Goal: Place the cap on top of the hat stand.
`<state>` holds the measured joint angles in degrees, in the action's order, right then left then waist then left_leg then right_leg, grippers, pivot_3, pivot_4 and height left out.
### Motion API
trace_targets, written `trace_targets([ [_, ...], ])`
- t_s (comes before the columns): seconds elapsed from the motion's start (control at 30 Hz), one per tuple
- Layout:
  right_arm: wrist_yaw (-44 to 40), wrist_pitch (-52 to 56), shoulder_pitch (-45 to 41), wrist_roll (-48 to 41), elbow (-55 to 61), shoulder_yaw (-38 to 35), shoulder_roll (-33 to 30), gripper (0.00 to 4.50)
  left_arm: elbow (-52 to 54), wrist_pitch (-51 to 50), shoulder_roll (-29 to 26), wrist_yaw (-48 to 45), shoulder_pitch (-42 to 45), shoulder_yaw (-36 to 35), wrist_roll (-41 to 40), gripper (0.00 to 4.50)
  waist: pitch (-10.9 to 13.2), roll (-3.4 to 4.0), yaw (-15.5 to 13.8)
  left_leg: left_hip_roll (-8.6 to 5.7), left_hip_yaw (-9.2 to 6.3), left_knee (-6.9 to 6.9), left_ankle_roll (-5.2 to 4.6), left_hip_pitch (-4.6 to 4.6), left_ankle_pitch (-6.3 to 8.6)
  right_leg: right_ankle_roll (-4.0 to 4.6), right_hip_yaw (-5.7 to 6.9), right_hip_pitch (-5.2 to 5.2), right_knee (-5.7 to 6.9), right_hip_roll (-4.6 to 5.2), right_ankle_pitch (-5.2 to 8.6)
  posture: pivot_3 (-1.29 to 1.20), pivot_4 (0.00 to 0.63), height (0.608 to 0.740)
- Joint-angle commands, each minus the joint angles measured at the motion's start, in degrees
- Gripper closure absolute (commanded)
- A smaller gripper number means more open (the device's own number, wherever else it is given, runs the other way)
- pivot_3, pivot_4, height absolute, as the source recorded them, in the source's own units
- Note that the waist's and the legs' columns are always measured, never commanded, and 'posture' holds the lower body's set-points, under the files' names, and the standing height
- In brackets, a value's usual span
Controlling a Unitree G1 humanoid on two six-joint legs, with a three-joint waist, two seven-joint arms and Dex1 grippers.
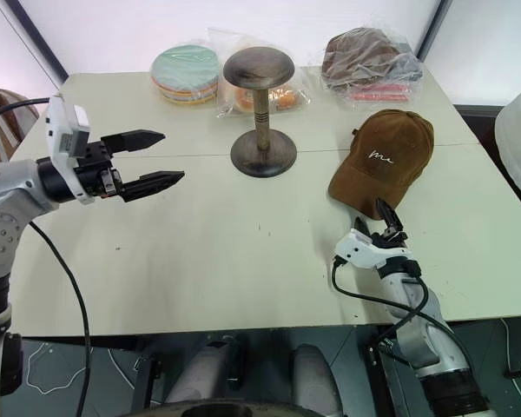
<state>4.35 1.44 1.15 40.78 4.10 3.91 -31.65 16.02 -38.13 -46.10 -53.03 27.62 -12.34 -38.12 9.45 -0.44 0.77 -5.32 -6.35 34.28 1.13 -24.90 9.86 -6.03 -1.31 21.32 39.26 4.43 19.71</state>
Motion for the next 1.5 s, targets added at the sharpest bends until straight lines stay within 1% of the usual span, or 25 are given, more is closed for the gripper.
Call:
trace_targets([
  [0.03,1.76,2.27,-1.43,1.75,-2.79,-0.07,0.79,1.02,2.20,-0.08,-1.19,0.68,-0.09,-2.36,-1.16,0.00,-0.01,-0.01,0.00,0.00,0.00,0.00,0.00,0.01,0.00,0.00,0.00,-0.01,0.00,0.00,0.00,0.00,0.150,0.740],
  [0.3,2.91,5.80,-1.76,2.70,-5.59,-0.36,1.25,1.02,3.13,-0.42,-1.59,1.64,-0.69,-2.89,-1.72,0.00,-0.10,-0.16,-0.26,-0.01,0.00,0.00,-0.01,0.18,0.01,0.00,0.01,-0.23,-0.03,0.01,0.00,0.00,0.150,0.740],
  [0.43,2.75,6.97,-1.39,2.37,-5.50,-0.60,1.36,1.02,3.13,-0.29,-1.66,2.07,-0.80,-2.65,-1.90,0.00,-0.10,-0.16,-0.40,-0.02,-0.02,-0.05,-0.24,0.44,0.15,0.00,0.02,-0.51,-0.12,0.03,0.01,0.00,0.150,0.740],
  [0.53,2.91,7.41,-1.13,2.09,-5.41,-0.74,1.45,1.02,3.03,-0.24,-1.64,2.28,-0.64,-2.39,-1.96,0.00,-0.10,-0.17,-0.41,-0.02,-0.02,-0.06,-0.30,0.48,0.19,0.00,0.03,-0.55,-0.13,0.03,0.01,0.00,0.150,0.740],
  [0.63,3.28,7.44,-1.27,1.75,-5.35,-0.68,1.67,1.82,2.70,-0.09,-1.73,2.20,-0.39,-2.16,-1.86,0.00,-0.10,-0.17,-0.43,-0.03,-0.03,-0.06,-0.30,0.48,0.19,0.00,0.03,-0.55,-0.13,0.04,0.01,0.00,0.150,0.740],
  [0.67,3.42,7.43,-1.41,1.68,-5.39,-0.60,1.75,2.55,2.53,-0.03,-1.72,2.17,-0.26,-2.05,-1.78,0.00,-0.10,-0.17,-0.40,-0.03,-0.03,-0.06,-0.30,0.48,0.19,0.00,0.03,-0.55,-0.13,0.04,0.01,0.00,0.150,0.740],
  [0.7,3.60,7.37,-1.49,1.58,-5.42,-0.52,1.78,2.79,2.51,-0.03,-1.72,2.20,-0.19,-1.98,-1.76,0.00,-0.12,-0.20,-0.27,-0.03,-0.02,-0.07,-0.30,0.48,0.19,0.00,0.02,-0.54,-0.13,0.04,0.01,0.00,0.150,0.740],
  [0.77,4.00,7.16,-1.61,1.44,-5.54,-0.43,1.86,3.63,2.54,-0.05,-1.69,2.27,-0.12,-1.89,-1.75,0.00,-0.21,-0.35,-0.05,-0.02,-0.03,-0.09,-0.30,0.53,0.19,0.00,0.02,-0.57,-0.13,0.02,0.01,0.00,0.150,0.740],
  [0.8,4.38,6.94,-1.62,1.38,-5.59,-0.44,1.93,4.14,2.61,-0.09,-1.69,2.32,-0.11,-1.89,-1.77,0.00,-0.27,-0.44,0.02,-0.01,-0.03,-0.10,-0.30,0.55,0.19,0.01,0.01,-0.58,-0.13,0.01,0.01,0.00,0.150,0.740],
  [0.83,4.88,6.74,-1.73,1.51,-5.72,-0.35,1.98,4.42,2.52,-0.06,-1.68,2.31,-0.04,-1.83,-1.72,0.00,-0.28,-0.46,0.04,0.00,-0.03,-0.10,-0.30,0.59,0.20,0.01,0.01,-0.61,-0.13,0.00,0.01,0.00,0.150,0.740],
  [1.0,6.99,5.97,-2.78,2.24,-6.21,0.09,1.99,4.42,2.54,-0.18,-1.91,2.35,0.09,-1.99,-1.81,0.00,-0.28,-0.47,-0.05,-0.01,-0.03,-0.11,-0.30,0.65,0.20,0.01,0.01,-0.66,-0.13,0.01,0.02,0.00,0.150,0.740],
  [1.2,11.75,2.46,-4.92,2.19,-4.29,-0.96,1.31,4.42,2.56,0.21,-1.69,2.65,-0.21,-2.06,-1.53,0.00,-0.26,-0.43,0.02,-0.01,-0.02,-0.17,-0.30,0.64,0.20,0.02,-0.01,-0.62,-0.13,0.01,0.02,0.00,0.150,0.740],
  [1.33,14.80,-0.22,-6.46,2.08,-1.32,-2.26,0.89,4.42,2.14,0.48,-1.66,2.58,0.05,-1.82,-1.28,0.00,-0.24,-0.40,0.05,-0.01,0.01,-0.23,-0.30,0.61,0.20,0.02,-0.05,-0.54,-0.13,0.01,0.02,0.00,0.150,0.740],
  [1.5,15.61,-1.27,-7.78,2.21,2.60,-3.01,1.33,4.42,0.96,0.75,-1.78,2.06,1.09,-1.24,-0.91,0.00,-0.24,-0.40,0.00,-0.01,0.00,-0.24,-0.29,0.58,0.19,0.02,-0.05,-0.51,-0.13,0.01,0.02,0.00,0.150,0.740],
])
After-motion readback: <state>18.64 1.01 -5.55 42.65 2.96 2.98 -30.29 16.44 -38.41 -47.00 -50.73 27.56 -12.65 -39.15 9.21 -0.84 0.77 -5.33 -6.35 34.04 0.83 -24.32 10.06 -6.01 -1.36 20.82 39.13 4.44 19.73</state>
